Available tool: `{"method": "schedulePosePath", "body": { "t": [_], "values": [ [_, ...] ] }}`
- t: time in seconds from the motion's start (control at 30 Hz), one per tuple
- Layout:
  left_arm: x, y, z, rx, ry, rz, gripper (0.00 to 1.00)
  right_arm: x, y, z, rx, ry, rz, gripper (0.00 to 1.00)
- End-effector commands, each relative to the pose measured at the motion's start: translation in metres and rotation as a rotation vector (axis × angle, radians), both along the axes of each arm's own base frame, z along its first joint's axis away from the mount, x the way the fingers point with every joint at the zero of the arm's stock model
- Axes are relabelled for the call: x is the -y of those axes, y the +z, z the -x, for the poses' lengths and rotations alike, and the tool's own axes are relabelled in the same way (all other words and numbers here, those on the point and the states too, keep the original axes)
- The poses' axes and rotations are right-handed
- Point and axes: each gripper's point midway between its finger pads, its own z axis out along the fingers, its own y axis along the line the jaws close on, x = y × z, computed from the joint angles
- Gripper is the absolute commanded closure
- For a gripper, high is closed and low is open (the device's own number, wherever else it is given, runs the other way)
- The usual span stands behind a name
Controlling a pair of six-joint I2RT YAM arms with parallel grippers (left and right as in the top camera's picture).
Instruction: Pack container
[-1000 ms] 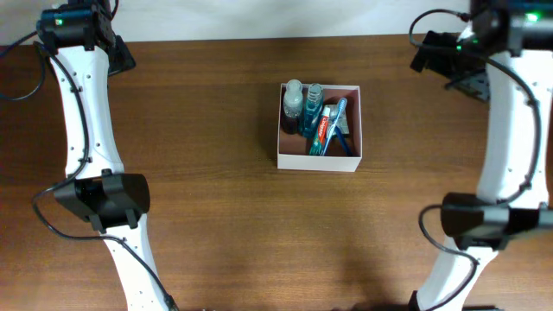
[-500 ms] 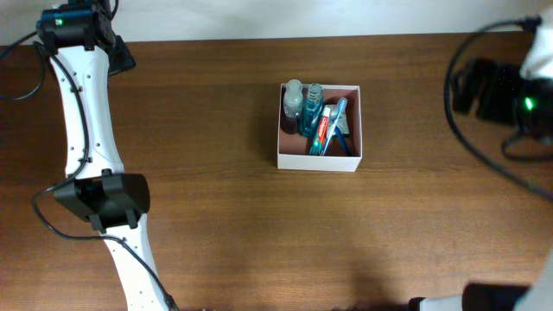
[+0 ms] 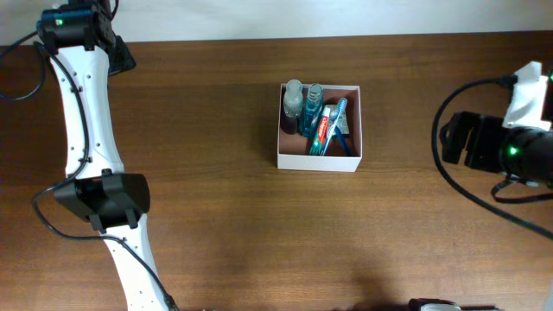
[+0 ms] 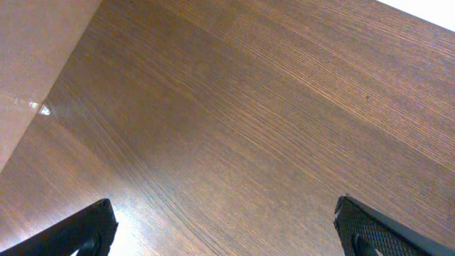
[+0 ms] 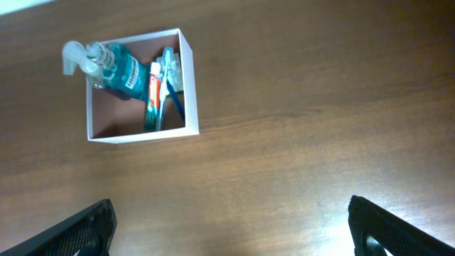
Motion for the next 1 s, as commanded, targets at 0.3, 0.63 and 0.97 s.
{"method": "schedulePosePath", "body": {
  "t": [0.3, 0.63, 0.97],
  "values": [
    [-0.001, -0.005, 0.000, -0.005, 0.011, 0.008, 0.00, 0.000, -0.015, -0.011, -0.062, 0.011, -0.015, 0.01],
    [-0.001, -0.005, 0.000, -0.005, 0.011, 0.008, 0.01, 0.000, -0.018, -0.015, -0.075, 0.011, -0.017, 0.01],
    [-0.001, -0.005, 0.000, -0.005, 0.011, 0.008, 0.01, 0.015, 0.056, -0.004, 0.295, -0.049, 0.086, 0.01]
  ]
}}
